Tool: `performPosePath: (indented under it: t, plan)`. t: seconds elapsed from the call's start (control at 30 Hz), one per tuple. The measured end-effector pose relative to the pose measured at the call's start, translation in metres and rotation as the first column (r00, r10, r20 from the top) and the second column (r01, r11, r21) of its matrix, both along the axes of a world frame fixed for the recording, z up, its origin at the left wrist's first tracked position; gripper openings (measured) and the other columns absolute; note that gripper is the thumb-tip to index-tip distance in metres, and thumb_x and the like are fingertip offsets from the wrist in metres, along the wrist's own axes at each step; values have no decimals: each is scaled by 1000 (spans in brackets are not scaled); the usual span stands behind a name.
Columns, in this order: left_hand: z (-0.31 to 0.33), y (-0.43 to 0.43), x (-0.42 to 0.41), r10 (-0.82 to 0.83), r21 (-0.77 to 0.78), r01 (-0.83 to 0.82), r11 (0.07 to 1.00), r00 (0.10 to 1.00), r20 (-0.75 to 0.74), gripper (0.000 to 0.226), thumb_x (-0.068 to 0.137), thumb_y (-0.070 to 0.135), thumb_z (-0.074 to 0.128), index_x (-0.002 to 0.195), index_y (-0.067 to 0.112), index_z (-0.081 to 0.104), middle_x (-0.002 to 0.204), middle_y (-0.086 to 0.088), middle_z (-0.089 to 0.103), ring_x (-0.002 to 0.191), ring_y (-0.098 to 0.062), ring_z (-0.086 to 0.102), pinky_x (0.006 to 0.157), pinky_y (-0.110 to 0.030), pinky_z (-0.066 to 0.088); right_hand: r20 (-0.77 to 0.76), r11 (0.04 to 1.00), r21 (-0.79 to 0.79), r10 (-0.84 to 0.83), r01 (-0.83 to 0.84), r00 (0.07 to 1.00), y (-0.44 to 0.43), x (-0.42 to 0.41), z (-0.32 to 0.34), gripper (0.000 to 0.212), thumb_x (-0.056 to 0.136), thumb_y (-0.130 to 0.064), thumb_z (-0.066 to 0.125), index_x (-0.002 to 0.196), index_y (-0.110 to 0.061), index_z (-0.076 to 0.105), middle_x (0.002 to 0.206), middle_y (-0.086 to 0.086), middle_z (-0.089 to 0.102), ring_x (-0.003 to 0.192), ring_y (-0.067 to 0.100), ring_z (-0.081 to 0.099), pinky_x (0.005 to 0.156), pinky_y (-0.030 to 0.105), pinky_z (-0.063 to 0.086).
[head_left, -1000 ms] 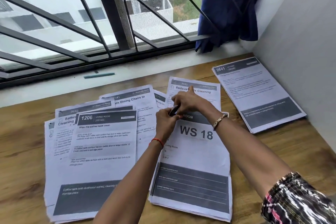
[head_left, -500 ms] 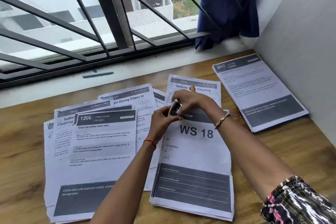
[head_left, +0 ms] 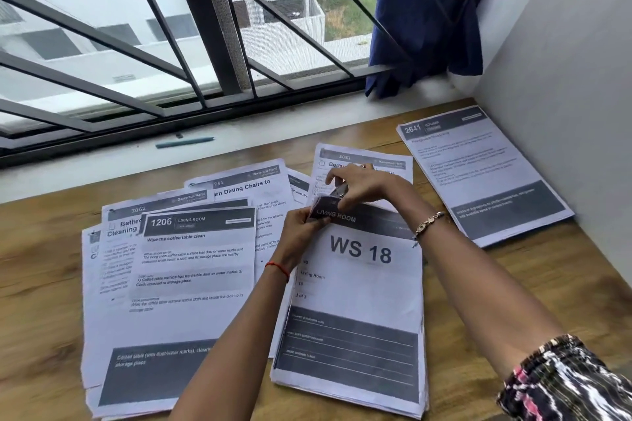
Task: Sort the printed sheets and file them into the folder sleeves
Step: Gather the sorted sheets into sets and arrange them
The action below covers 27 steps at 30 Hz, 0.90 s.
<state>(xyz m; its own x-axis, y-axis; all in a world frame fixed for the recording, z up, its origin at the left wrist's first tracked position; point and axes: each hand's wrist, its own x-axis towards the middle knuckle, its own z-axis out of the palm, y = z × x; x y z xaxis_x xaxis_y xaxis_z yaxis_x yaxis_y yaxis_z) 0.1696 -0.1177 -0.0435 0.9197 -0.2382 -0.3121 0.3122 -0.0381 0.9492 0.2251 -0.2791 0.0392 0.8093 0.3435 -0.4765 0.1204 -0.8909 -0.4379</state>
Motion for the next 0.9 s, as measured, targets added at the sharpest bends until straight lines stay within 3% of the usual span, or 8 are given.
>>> performPosePath:
  t: [0.17,0.27,0.33,0.43,0.53,0.6,0.77,0.9]
  plan:
    - [5,-1,2,22,-67,-26,997,998,-58,13,89,1,58,98,4,66,89,-9,71,76,-18,68,68,-26,56,56,955,168,-255,243,965,-18,-3,-3,42,78,-35,64,114,-17,54,118,3,58,112,22,50,99,40,21]
    - [10,-4,1,96,-65,-99,993,994,-49,12,92,6,54,97,8,65,88,-5,70,76,-16,67,73,-27,56,111,854,281,-483,439,868,-29,-10,-10,26,84,-37,59,103,-20,56,104,-1,59,104,22,52,102,47,24]
    - [13,-5,-1,115,-64,-118,991,992,-44,12,93,6,53,94,8,66,86,-5,70,74,-14,67,72,-27,56,154,729,351,-663,587,732,-35,-18,-10,28,87,-40,55,106,-19,56,101,-3,56,99,20,49,103,47,22]
    - [17,-6,-4,130,-45,-133,990,990,-51,14,93,8,53,88,6,66,84,-7,70,74,-19,67,71,-30,56,293,528,390,-848,754,443,-50,-34,-7,35,89,-40,53,112,-14,53,112,8,59,110,26,48,102,46,22]
    - [17,-6,-3,140,14,-140,990,989,-39,19,94,11,53,88,-1,66,89,-20,69,81,-31,65,78,-45,54,368,311,413,-917,856,155,-75,-57,-9,35,87,-37,52,111,-11,51,121,13,56,118,31,42,102,47,21]
    - [17,-6,-4,147,50,-146,988,989,-12,23,93,14,54,88,-6,66,92,-28,68,80,-33,64,80,-53,52,392,194,401,-920,896,24,-96,-78,-15,38,85,-36,52,112,-8,50,124,15,54,121,34,40,104,53,19]
    - [23,-11,-10,200,86,-204,975,978,59,24,92,16,57,82,-5,66,84,-27,67,73,-29,61,75,-56,51,423,-52,258,-892,965,-161,-136,-139,-38,54,89,-35,51,127,1,42,134,24,44,129,41,31,105,63,14]
    - [35,-18,-18,205,89,-216,972,972,115,21,93,13,56,75,5,65,78,-17,66,71,-26,60,69,-44,51,376,-194,169,-894,966,-245,-151,-178,-55,56,89,-29,55,131,3,37,137,27,38,131,44,27,106,63,13]
